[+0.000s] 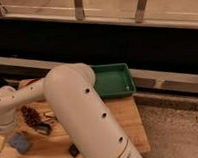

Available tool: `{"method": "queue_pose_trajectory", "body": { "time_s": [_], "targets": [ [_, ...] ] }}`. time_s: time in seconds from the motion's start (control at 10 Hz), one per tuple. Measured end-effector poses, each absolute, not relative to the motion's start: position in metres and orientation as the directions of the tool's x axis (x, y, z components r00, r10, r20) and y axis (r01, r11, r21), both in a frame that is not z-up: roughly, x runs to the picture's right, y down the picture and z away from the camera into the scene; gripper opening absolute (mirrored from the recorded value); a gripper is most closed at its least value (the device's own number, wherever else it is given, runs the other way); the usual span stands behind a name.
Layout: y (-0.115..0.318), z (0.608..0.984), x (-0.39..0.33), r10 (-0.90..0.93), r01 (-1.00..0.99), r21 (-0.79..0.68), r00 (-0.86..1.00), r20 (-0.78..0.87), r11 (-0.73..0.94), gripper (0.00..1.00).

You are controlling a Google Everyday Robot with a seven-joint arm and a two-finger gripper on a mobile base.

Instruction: Wipe table surface with sponge

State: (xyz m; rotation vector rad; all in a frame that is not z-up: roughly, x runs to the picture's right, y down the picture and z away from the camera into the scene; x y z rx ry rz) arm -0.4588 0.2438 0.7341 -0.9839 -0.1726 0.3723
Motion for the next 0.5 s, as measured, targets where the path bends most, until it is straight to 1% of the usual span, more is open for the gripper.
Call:
{"method": "queue_pose_trajectory", "body": {
  "time_s": [0.5],
  "targets": [
    [0.253, 0.757, -0.45, 0.429, -0.282, -0.835, 0.901, -0.061, 0.473, 0.8]
  ]
}}
